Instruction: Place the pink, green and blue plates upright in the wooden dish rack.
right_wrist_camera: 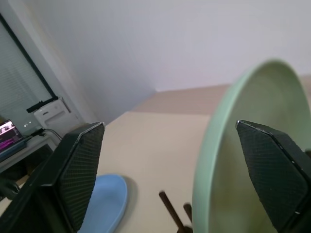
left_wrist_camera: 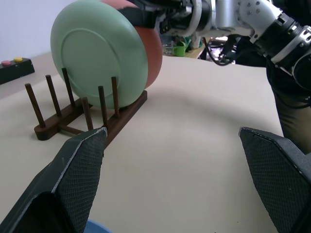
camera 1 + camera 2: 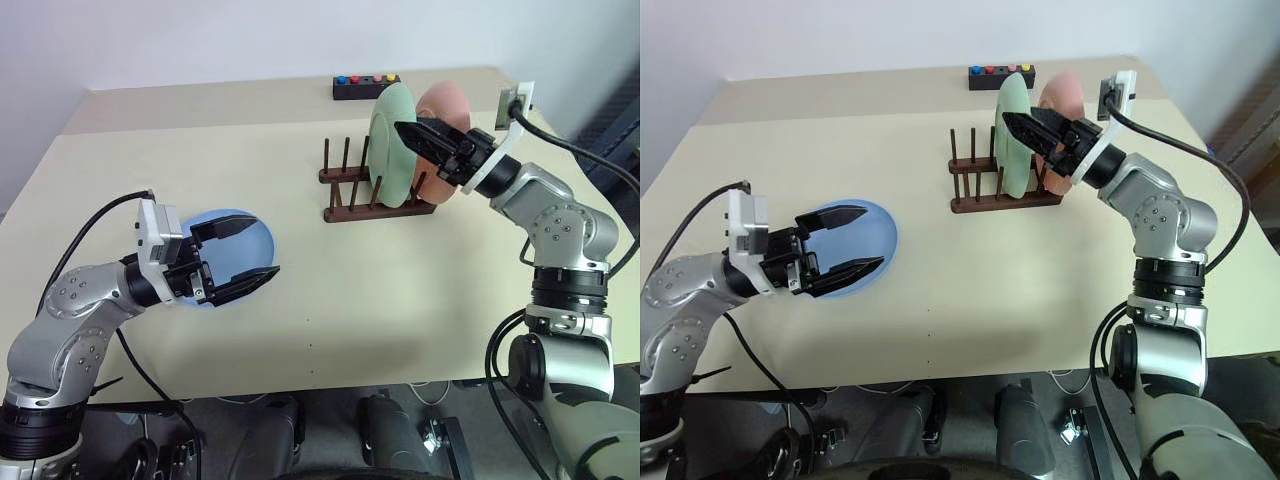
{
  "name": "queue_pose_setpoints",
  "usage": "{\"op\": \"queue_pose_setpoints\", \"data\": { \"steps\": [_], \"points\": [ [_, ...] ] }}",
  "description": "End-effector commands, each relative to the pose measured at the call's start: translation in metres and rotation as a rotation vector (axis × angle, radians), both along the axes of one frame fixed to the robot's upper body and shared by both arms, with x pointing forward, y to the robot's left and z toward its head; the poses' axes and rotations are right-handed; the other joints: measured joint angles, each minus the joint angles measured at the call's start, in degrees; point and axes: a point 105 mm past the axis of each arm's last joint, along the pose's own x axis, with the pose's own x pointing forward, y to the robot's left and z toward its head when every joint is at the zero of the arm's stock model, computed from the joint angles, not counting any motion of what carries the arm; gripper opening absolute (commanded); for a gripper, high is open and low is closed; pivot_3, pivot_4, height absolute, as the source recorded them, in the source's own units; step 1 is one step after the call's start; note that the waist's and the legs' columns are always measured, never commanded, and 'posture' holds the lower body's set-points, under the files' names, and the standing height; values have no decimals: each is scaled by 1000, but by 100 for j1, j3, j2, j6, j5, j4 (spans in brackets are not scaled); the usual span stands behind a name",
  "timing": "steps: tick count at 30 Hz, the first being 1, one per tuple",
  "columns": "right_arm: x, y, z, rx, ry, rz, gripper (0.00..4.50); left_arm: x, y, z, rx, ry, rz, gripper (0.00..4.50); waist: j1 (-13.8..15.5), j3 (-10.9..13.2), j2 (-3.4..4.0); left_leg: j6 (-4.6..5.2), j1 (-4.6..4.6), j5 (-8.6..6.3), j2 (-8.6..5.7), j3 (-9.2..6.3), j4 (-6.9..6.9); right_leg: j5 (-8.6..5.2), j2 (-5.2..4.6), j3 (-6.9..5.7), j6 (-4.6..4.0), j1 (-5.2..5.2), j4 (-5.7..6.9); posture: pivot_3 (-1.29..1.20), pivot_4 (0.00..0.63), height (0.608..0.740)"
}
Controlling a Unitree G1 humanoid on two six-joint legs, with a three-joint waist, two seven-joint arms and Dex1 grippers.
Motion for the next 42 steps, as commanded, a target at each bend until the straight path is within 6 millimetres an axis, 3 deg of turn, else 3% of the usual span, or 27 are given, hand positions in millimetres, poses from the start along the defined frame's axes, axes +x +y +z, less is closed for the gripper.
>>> {"op": "queue_pose_setpoints", "data": {
  "steps": [1, 6, 9, 12, 16, 18, 20, 25, 29, 31, 33, 37, 40, 42],
  "points": [
    [-11, 2, 31, -50, -145, 1, 4462, -4, -1, 10, 7, -55, -13, 4500, 7, 0, 0, 0, 0, 0, 0, 0, 0, 0, 0, 0, 0, 0, 0, 0, 150, 740],
    [-21, 1, 47, -26, -218, 20, 4462, -4, -1, 10, 7, -53, -13, 4500, 2, 0, -1, 0, 0, 0, 0, 0, 1, 0, 0, 0, 0, 1, 0, 0, 150, 740],
    [-38, 4, 57, -39, -320, 76, 4462, -1, 6, 9, 34, -59, 17, 4500, 4, 0, 0, 0, 0, 0, 0, 0, 0, 0, -1, 0, 0, 1, -1, 0, 150, 740],
    [-64, 9, 45, -114, -363, 228, 4462, 12, 30, 10, 72, -14, 128, 4500, 20, 0, -1, 1, 0, -1, 0, -2, -1, 0, 0, -1, 0, 1, -2, 0, 150, 740],
    [-90, 13, 18, -265, -367, 399, 4462, 43, 78, 8, 130, 59, 400, 4500, 15, -2, -6, 2, 3, -1, 0, -9, 2, 0, 0, -9, 0, 12, -5, 0, 150, 740],
    [-94, 15, 13, -306, -382, 424, 4462, 54, 102, 0, 176, 111, 550, 4500, -6, -2, -6, 3, 5, -2, -1, -8, 2, 0, 1, -10, 0, 11, -2, 0, 150, 740],
    [-98, 17, 11, -327, -387, 454, 4462, 54, 114, -5, 210, 132, 615, 4500, -35, -2, -6, 3, 8, -2, 0, -3, -1, 0, 3, -4, 1, 5, 3, 0, 150, 740],
    [-99, 20, 8, -341, -392, 473, 4462, 60, 143, 2, 38, 297, 791, 4500, 11, 3, -22, 0, 5, 0, 2, -6, -9, 0, 2, -4, 1, -2, 1, 0, 150, 740],
    [-94, 21, 6, -338, -380, 465, 4462, 66, 181, -3, -104, 458, 1016, 4500, 28, 2, -25, 0, 4, 0, -1, -8, -6, 0, -2, -5, 1, -1, 2, 0, 150, 740],
    [-92, 21, 6, -338, -377, 458, 4462, 68, 185, -6, -137, 525, 1050, 4500, 25, -2, -32, -2, 4, 1, -1, -11, -5, 1, -1, -8, 1, -1, 5, 0, 150, 740],
    [-91, 21, 6, -336, -377, 456, 4462, 68, 188, -20, -56, 581, 1096, 4500, 15, -3, -35, -2, 4, 1, -3, -10, -4, 1, -2, -9, 1, -1, 5, 0, 150, 740],
    [-88, 24, 6, -333, -378, 447, 4462, 70, 165, -37, 52, 714, 1023, 4500, 20, -2, -37, -6, 4, 3, -3, -11, -4, 1, -3, -4, 1, -2, 7, 0, 150, 740],
    [-87, 25, 5, -322, -368, 447, 4462, 75, 154, -35, -31, 799, 946, 4500, 31, 0, -56, -9, 2, 5, -4, -15, -1, 1, -2, -7, 1, -2, 12, 0, 150, 740],
    [-87, 26, 4, -321, -365, 445, 4462, 78, 152, -35, 10, 815, 948, 4500, 15, 0, -57, -13, 2, 6, -4, -14, -1, 1, -3, -7, 1, -2, 12, 0, 150, 740]
  ]
}}
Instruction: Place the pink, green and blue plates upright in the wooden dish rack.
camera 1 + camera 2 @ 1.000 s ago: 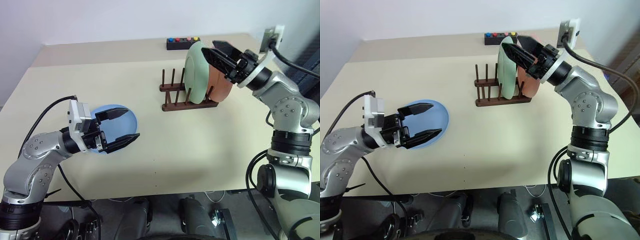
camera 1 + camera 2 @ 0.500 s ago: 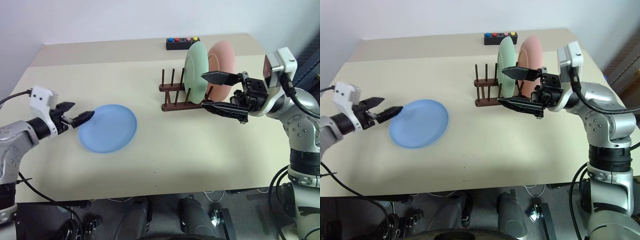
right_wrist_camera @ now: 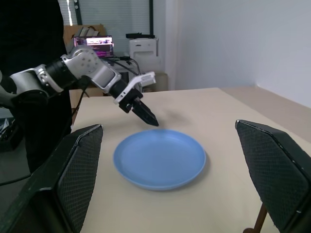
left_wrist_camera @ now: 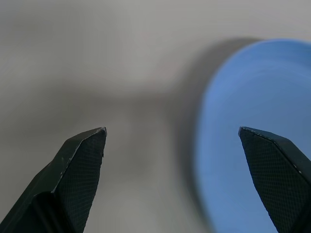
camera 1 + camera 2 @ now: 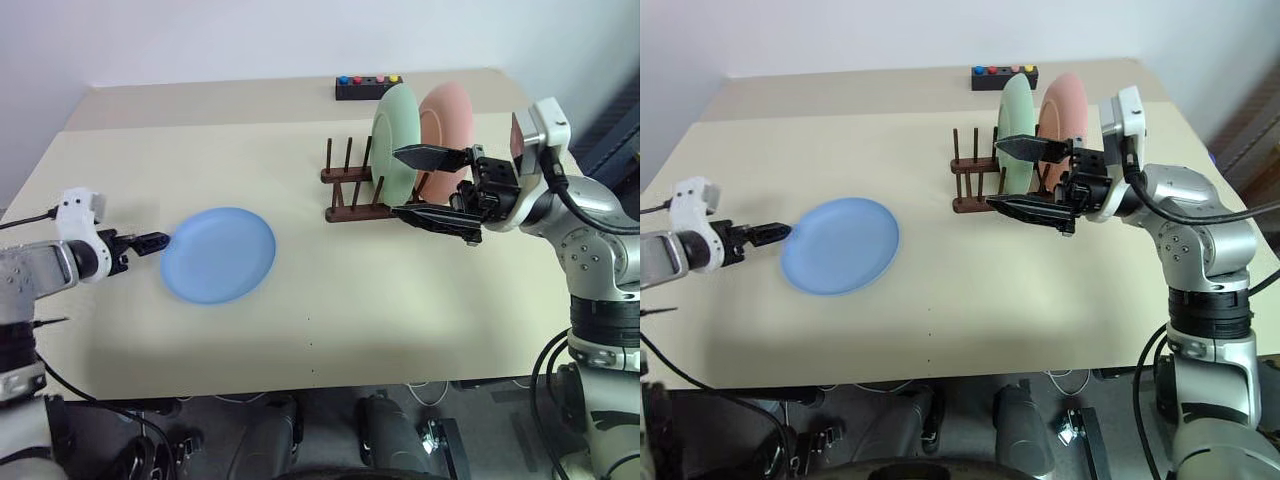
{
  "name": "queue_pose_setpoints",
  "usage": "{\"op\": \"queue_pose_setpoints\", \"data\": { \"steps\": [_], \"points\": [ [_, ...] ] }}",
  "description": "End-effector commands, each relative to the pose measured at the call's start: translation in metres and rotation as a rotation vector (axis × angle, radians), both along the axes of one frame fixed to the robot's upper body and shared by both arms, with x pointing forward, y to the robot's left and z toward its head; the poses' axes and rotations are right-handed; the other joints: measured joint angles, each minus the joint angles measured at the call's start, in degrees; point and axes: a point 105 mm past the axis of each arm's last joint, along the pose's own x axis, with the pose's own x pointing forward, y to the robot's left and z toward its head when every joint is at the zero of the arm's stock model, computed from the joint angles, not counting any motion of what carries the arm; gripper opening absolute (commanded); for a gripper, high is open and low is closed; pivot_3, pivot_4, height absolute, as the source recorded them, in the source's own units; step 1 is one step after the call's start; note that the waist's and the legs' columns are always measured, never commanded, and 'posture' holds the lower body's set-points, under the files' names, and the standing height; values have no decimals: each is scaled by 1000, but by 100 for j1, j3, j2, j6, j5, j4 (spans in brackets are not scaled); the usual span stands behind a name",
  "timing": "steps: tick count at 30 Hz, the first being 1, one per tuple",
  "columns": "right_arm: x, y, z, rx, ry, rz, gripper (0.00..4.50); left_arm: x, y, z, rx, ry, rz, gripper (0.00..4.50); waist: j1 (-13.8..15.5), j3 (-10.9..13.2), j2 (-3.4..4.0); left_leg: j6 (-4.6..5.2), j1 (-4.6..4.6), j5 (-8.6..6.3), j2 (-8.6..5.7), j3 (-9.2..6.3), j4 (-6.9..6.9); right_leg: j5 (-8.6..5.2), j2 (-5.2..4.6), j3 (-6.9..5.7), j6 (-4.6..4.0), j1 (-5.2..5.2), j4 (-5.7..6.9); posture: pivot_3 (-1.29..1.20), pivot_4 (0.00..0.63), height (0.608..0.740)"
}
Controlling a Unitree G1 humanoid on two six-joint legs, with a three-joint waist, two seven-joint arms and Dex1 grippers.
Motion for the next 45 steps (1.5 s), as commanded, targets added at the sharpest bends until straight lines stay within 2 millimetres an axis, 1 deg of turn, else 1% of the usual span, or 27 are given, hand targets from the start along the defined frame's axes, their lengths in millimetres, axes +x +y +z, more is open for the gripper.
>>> {"op": "queue_pose_setpoints", "data": {
  "steps": [1, 3, 8, 10, 13, 15, 17, 20, 23, 25, 27, 30, 32, 34, 36, 38, 41, 43, 45],
  "points": [
    [-3, 1, 10, 20, -42, 3, 4462, 3, 1, 7, 20, 28, -5, 4500, -12, 0, 0, -6, 0, 3, 0, 1, 0, 0, 0, 0, 0, -1, 0, 0, 150, 740],
    [-3, 0, 10, 23, -39, -3, 4462, 4, 0, 3, 6, 71, -11, 4500, -13, 0, 0, -11, 0, 6, 0, 1, -3, 0, 0, 1, 0, -4, 0, 0, 150, 740],
    [-3, 0, 8, 28, -31, -12, 4462, 1, -5, -27, -33, 214, -35, 4500, -21, 0, 0, -16, -1, 9, 0, 5, -7, 0, 2, 2, 0, -14, 5, 0, 150, 740],
    [-2, 0, 7, 28, -31, -17, 4462, 1, -6, -32, -61, 240, -31, 4500, -11, -2, 1, -26, -2, 15, 0, 5, -6, 0, 1, 3, 0, -15, 8, 0, 150, 740],
    [-2, 0, 7, 30, -31, -23, 4500, 7, -9, -31, -147, 246, -17, 3595, 7, -2, 0, -27, -2, 16, -2, 5, -3, 0, 0, 3, 0, -13, 12, 0, 150, 740],
    [-1, 0, 6, 27, -31, -28, 4500, 10, -15, -25, -180, 244, -18, 2658, 17, -3, -1, -26, -2, 16, -4, 5, 0, 0, -2, 2, 0, -12, 12, 0, 150, 740],
    [-1, 0, 5, 23, -32, -33, 4500, 12, -20, -20, -205, 242, -20, 1566, 23, -3, -2, -26, -2, 15, -5, 4, 3, 0, -2, 0, 0, -9, 12, 0, 150, 740],
    [-1, 0, 6, 21, -32, -39, 4500, 13, -22, -22, -215, 236, -21, 73, 7, -4, -4, -28, -3, 16, -5, 4, 4, 0, -2, 0, 0, -11, 14, 0, 150, 740],
    [0, 0, 6, 19, -35, -42, 4500, 17, -24, -19, -243, 202, -14, 27, -9, -4, -5, -29, -3, 17, -4, 4, 4, 0, -1, 1, 0, -13, 19, 0, 150, 740],
    [0, 0, 5, 12, -38, -45, 4500, 23, -23, -8, -292, 121, 5, 27, 0, -4, -6, -30, -3, 17, -4, 4, 6, 0, -1, 1, 0, -14, 19, 0, 150, 740],
    [-2, -1, -1, -26, -35, -41, 4500, 29, -17, 6, -333, 6, 67, 27, -2, -5, -10, -31, -5, 18, -4, 2, 9, 0, -1, 1, 0, -14, 20, 0, 150, 740],
    [-6, 0, -17, -142, -80, -39, 4500, 24, -21, 22, -383, -139, 60, 27, -9, -9, -22, -32, -14, 18, -3, 2, 15, 0, -2, 1, 1, -19, 18, 0, 150, 740],
    [-9, 9, -13, -155, -114, -25, 4500, 20, -24, 34, -462, -259, 74, 27, -10, -9, -21, -32, -15, 18, -3, 5, 18, 0, -2, 3, 1, -20, 16, 0, 150, 740],
    [-6, 25, -17, -227, -223, -48, 4500, 16, -24, 42, -541, -365, 104, 27, -16, -10, -22, -32, -16, 18, -3, 7, 22, 1, -3, 2, 1, -21, 20, 0, 150, 740],
    [1, 40, -31, -391, -487, -90, 4500, 18, -22, 52, -569, -500, 181, 27, -16, -13, -27, -37, -15, 21, 0, 7, 25, 1, 0, 1, 1, -22, 23, 0, 150, 740],
    [-3, 56, -37, -453, -622, -43, 4500, 19, -27, 61, -622, -612, 241, 27, -1, -14, -32, -40, -14, 22, 0, 9, 26, 1, 1, -2, 1, -22, 26, 0, 150, 740],
    [-2, 57, -34, -384, -615, -60, 4500, 20, -47, 65, -606, -689, 273, 27, 51, -14, -51, -40, -15, 22, -1, 8, 33, 1, -1, -3, 2, -15, 23, 0, 150, 740],
    [-9, 81, -22, -409, -848, -30, 4500, 15, -63, 70, -607, -749, 281, 27, 79, -15, -53, -39, -15, 21, -3, 9, 36, 3, 0, -2, 5, -11, 16, 0, 150, 740],
    [-7, 98, -16, -440, -1057, -43, 4500, 6, -80, 76, -658, -802, 263, 27, 71, -15, -53, -39, -15, 21, -3, 11, 36, 3, 1, 1, 6, -14, 18, 0, 150, 740]
  ]
}}
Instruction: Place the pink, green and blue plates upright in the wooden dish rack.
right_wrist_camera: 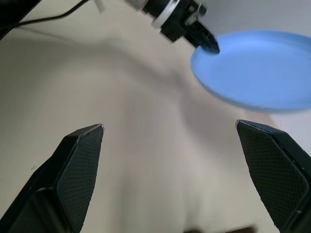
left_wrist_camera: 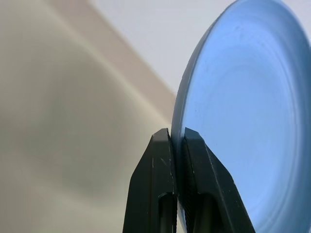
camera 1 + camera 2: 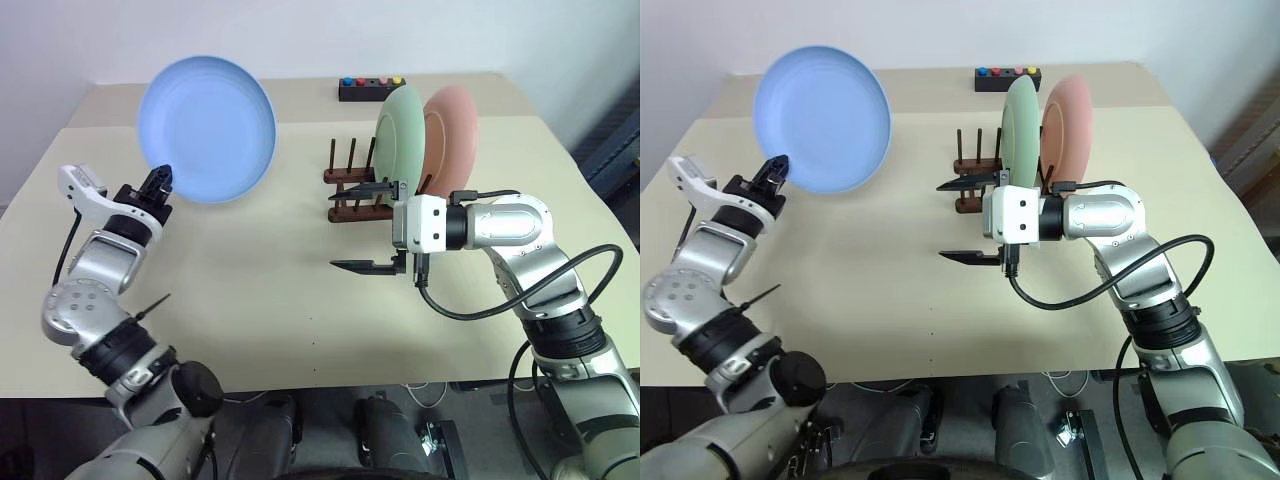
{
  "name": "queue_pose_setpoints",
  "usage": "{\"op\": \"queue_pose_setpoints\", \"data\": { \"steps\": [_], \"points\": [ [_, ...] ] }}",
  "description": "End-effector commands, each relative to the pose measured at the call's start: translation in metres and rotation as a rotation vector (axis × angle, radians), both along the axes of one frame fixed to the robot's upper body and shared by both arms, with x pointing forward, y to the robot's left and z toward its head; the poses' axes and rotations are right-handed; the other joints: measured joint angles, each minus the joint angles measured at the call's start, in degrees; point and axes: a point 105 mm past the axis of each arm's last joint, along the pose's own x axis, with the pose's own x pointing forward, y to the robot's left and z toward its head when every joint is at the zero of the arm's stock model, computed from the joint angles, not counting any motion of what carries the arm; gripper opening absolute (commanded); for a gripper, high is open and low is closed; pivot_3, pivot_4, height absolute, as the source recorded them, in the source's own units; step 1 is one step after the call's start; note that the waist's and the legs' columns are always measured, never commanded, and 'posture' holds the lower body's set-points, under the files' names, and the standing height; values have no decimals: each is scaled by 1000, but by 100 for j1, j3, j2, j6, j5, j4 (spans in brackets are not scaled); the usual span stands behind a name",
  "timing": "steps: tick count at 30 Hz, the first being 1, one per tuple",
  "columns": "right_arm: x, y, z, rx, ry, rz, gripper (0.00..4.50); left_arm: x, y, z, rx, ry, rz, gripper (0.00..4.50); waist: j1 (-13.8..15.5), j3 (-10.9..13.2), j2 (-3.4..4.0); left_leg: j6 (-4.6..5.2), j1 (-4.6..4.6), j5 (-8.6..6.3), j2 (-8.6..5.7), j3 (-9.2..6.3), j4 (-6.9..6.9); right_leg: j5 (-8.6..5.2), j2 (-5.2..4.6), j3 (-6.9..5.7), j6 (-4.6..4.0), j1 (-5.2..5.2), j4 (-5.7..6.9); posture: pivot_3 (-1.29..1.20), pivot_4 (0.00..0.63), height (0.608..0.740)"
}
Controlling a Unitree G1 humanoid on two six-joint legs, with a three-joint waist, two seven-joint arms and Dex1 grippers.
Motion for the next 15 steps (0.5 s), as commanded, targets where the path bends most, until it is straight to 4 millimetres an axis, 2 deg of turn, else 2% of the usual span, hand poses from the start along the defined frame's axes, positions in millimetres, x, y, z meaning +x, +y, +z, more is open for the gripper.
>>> {"op": "queue_pose_setpoints", "data": {
  "steps": [1, 6, 15],
  "points": [
    [-4, 27, 21, -34, -348, 53, 4500, -14, -27, 30, 12, -158, -6, 27, -3, 0, -1, -1, 0, 0, 1, 1, 0, 0, 2, 1, 0, -3, 2, 0, 150, 740],
    [17, 41, 24, -66, -640, -20, 4500, -19, -54, 34, 88, -187, -7, 27, 27, -9, -14, -3, 1, 2, 1, 0, -1, 0, 8, 1, -1, 2, 2, 0, 150, 740],
    [48, 48, 12, -95, -700, -158, 4500, -25, -82, 46, 196, -263, -42, 27, 13, -8, -14, -3, 1, 3, 2, 1, -3, 0, 17, 2, -2, -1, 1, 0, 150, 740]
  ]
}}
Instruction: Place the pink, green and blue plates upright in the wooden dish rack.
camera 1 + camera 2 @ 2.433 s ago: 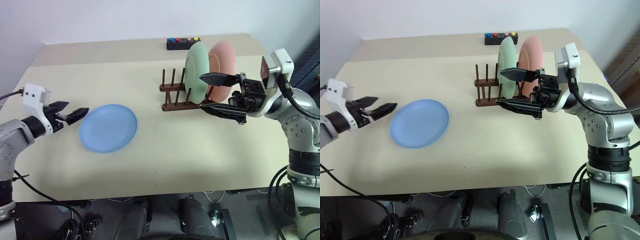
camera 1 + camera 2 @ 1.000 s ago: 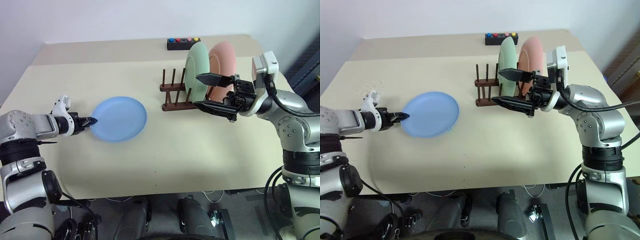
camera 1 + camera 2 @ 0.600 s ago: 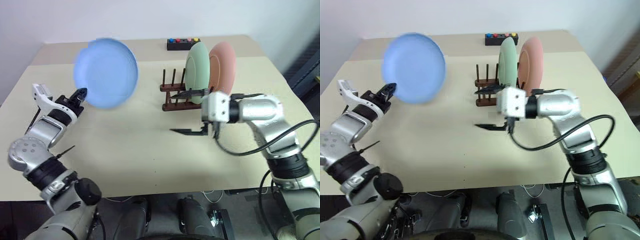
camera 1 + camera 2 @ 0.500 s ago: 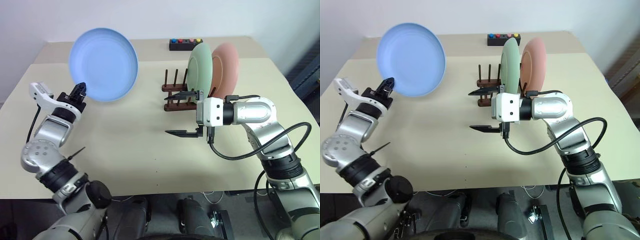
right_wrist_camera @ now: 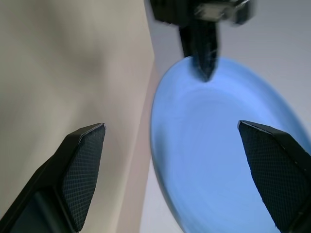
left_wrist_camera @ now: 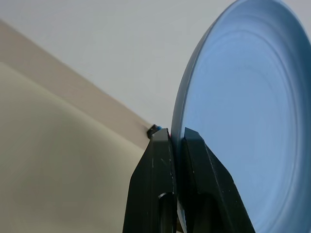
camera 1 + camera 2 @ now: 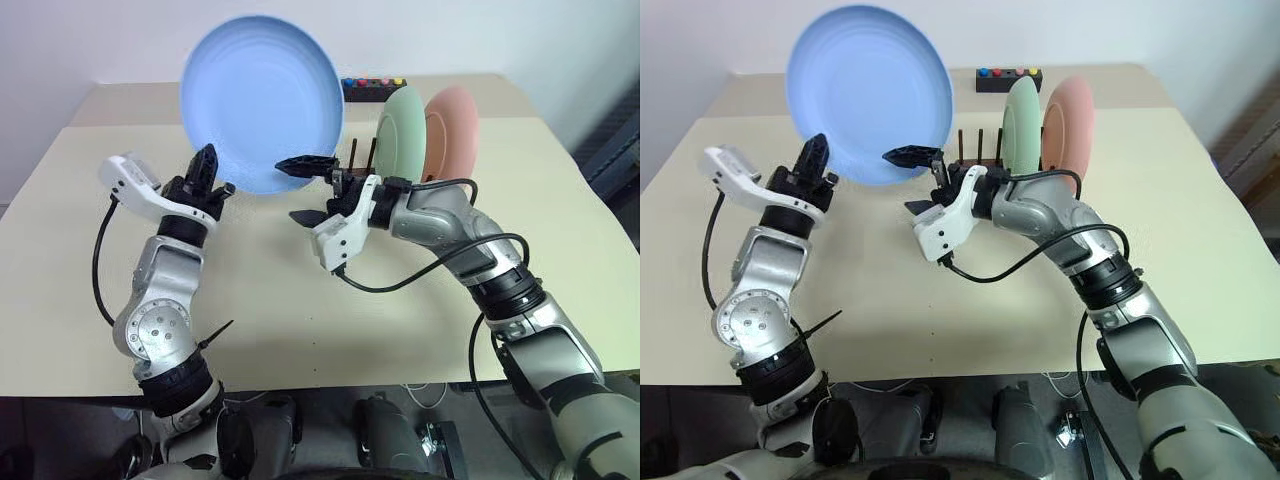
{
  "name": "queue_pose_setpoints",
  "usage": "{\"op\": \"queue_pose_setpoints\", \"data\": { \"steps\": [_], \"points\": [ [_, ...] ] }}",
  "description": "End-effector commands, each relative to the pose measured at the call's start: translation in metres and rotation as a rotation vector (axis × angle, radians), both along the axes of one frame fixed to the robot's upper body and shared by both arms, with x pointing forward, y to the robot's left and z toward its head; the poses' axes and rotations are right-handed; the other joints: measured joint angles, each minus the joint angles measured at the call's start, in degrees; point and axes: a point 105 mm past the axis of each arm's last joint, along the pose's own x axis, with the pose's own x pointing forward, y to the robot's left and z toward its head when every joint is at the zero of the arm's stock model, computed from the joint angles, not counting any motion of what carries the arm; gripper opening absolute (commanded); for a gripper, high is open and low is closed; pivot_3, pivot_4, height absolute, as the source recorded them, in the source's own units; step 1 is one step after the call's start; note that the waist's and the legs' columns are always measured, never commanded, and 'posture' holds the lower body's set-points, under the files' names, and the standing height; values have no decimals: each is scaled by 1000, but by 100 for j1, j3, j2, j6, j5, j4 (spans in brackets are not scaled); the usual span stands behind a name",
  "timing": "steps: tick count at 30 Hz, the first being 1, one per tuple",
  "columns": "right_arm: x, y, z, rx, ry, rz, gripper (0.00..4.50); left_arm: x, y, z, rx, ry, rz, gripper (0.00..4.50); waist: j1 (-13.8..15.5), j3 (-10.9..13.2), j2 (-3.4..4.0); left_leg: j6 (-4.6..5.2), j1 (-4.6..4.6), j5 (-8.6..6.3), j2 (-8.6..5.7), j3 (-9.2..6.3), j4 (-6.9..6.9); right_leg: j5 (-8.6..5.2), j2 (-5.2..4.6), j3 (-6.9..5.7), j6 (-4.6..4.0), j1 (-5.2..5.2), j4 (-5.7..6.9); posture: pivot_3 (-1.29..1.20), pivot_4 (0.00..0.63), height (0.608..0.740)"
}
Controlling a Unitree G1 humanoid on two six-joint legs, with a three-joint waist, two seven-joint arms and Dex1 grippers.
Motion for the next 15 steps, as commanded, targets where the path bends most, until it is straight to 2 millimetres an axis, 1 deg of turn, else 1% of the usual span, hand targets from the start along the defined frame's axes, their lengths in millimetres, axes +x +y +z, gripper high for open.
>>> {"op": "queue_pose_setpoints", "data": {
  "steps": [1, 4, 6, 7, 9, 11, 12, 14, 15],
  "points": [
    [4, 6, 15, 41, -61, -20, 4500, -9, -8, 18, 37, -85, -12, 27, -5, 0, 0, 0, 0, 0, 0, 0, 0, 0, 2, 0, 0, 0, 0, 0, 150, 740],
    [10, 6, 18, 66, -51, -49, 3726, -8, -10, 17, 43, -79, -23, 0, -17, 0, 0, 0, 0, 0, 1, 0, -1, 0, 4, 0, 0, 0, 0, 0, 150, 740],
    [11, 6, 19, 74, -52, -54, 2694, -5, -7, 15, 75, -65, 12, 0, -16, 0, 0, 0, 0, 0, 1, 0, -1, 0, 5, 0, 0, 0, 0, 0, 150, 740],
    [12, 6, 20, 76, -56, -57, 2362, -4, -5, 14, 78, -63, 26, 0, -14, 0, 0, 0, 0, 0, 1, -1, -1, 0, 5, 0, 0, 0, 0, 0, 150, 740],
    [12, 6, 20, 77, -59, -63, 1220, -2, -4, 13, 67, -53, 31, 0, -14, 0, 0, 0, 0, 0, 0, 0, -1, 0, 6, 0, 0, 1, -1, 0, 150, 740],
    [13, 5, 19, 77, -60, -69, 274, -2, -7, 12, 61, -48, 8, 0, -12, 0, 0, 0, 0, 0, 0, -1, -1, 0, 6, -1, 0, 1, -1, 0, 150, 740],
    [14, 4, 19, 78, -60, -72, 58, -2, -8, 11, 70, -45, -2, 0, -14, 1, 1, 0, 0, 0, 1, -1, -1, 0, 6, -1, 0, 1, -1, 0, 150, 740],
    [14, 4, 19, 78, -61, -75, 58, -3, -13, 14, 55, -71, -40, 0, -16, 1, 1, 0, 0, 0, 1, 0, -1, 0, 6, 0, 0, 0, 0, 0, 150, 740],
    [14, 4, 19, 79, -61, -76, 0, -4, -14, 15, 48, -79, -51, 686, -16, 1, 1, 0, 0, 0, 1, 0, -1, 0, 7, 0, 0, 1, -1, 0, 150, 740]
  ]
}}
